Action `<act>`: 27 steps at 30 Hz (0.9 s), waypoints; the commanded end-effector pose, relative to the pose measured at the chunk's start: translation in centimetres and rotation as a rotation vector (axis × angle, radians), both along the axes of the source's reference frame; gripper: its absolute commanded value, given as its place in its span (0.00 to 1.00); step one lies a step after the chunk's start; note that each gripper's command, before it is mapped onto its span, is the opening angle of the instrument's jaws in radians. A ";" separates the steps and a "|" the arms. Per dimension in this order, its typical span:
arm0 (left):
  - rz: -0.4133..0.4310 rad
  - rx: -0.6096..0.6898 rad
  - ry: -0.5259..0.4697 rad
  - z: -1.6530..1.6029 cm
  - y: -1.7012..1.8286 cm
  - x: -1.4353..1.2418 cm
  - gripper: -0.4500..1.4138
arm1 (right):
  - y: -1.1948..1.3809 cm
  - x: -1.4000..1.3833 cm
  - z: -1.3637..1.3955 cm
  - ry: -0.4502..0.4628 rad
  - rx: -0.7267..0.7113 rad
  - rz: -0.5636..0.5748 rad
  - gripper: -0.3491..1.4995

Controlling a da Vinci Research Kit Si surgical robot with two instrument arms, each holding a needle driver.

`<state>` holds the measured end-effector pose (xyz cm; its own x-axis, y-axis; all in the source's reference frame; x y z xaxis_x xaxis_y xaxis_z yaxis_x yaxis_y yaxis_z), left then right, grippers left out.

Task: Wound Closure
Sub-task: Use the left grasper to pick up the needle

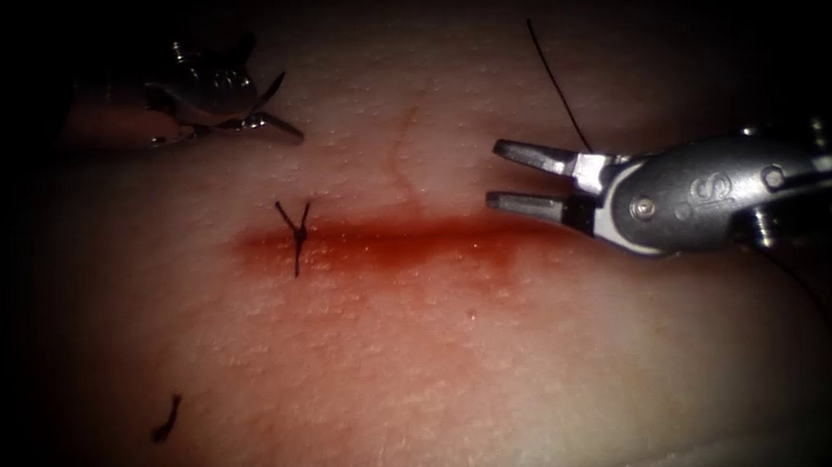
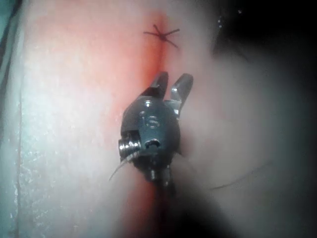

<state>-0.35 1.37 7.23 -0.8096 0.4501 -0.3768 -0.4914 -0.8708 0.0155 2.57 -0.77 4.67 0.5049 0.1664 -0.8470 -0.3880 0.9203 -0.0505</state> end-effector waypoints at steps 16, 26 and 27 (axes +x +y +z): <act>-0.048 0.024 -0.001 0.16 0.01 0.00 0.64 | -0.02 0.11 0.04 -0.003 0.001 0.003 0.25; -0.065 -0.023 -0.035 0.12 0.12 -0.01 0.65 | -0.02 0.14 0.03 0.001 0.002 0.002 0.27; -0.066 -0.023 -0.034 0.12 0.12 -0.01 0.65 | -0.03 0.14 0.03 0.001 0.002 0.002 0.27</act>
<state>-0.31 1.45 7.30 -0.7653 0.4931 -0.4137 -0.5475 -0.8367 0.0157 2.65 -0.80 4.63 0.5066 0.1713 -0.8450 -0.3910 0.9191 -0.0481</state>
